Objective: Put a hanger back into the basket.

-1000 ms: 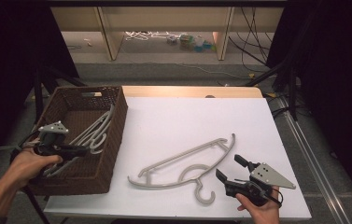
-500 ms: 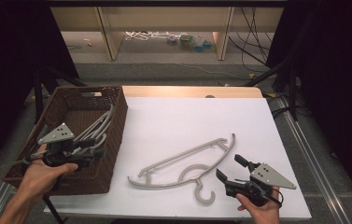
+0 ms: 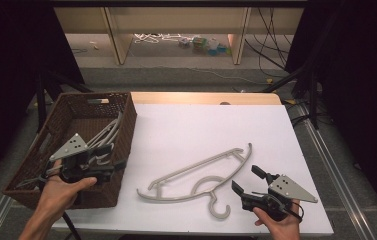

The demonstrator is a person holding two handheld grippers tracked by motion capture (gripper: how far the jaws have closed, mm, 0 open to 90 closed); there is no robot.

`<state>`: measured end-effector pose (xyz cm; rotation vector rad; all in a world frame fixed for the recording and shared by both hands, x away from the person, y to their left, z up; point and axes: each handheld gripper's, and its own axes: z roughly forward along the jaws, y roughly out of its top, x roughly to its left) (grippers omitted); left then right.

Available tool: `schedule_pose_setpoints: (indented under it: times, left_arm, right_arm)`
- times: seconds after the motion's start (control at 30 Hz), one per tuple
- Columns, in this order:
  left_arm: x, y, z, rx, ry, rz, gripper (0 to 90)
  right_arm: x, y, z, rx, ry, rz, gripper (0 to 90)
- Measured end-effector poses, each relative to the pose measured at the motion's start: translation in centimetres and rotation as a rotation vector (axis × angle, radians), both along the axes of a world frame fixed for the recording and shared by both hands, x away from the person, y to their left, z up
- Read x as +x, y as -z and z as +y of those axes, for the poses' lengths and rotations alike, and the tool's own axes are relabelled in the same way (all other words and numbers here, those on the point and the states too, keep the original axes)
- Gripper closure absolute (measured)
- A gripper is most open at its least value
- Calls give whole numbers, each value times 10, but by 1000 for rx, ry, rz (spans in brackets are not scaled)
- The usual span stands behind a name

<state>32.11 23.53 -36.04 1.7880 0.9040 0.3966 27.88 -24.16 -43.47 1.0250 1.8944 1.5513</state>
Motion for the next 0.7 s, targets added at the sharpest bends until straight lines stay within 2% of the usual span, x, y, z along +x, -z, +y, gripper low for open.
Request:
schedule_pose_setpoints:
  times: [0.07,0.17,0.23,0.3,0.33,0.4,0.43,0.53,0.63,0.7]
  left_arm:
    - [-2,0,-4,-8,-2,-5,225]
    - [-3,0,-10,-39,-5,-34,208]
    - [-5,1,-14,-43,0,-40,208]
    - [-6,3,-19,-45,23,-43,206]
    - [-6,4,-21,-52,13,-36,204]
    - [-6,7,-26,-55,25,-49,201]
    - [-7,9,-28,-65,22,-46,198]
    - [-7,13,-33,-76,18,-70,197]
    - [-8,15,-37,-84,24,-101,193]
    - [-9,18,-41,-77,35,-101,188]
  right_arm:
    - [1,0,-1,2,-2,-9,176]
    - [0,0,-2,4,3,3,175]
    - [1,1,-1,17,6,-12,175]
    - [0,0,-3,2,-1,3,175]
    - [0,0,-3,3,0,5,175]
    - [1,1,-3,8,2,-12,175]
    - [1,1,-3,11,5,-4,175]
    - [1,1,-4,11,9,-11,174]
    - [1,1,-4,10,5,5,173]
    - [1,2,-4,12,5,10,173]
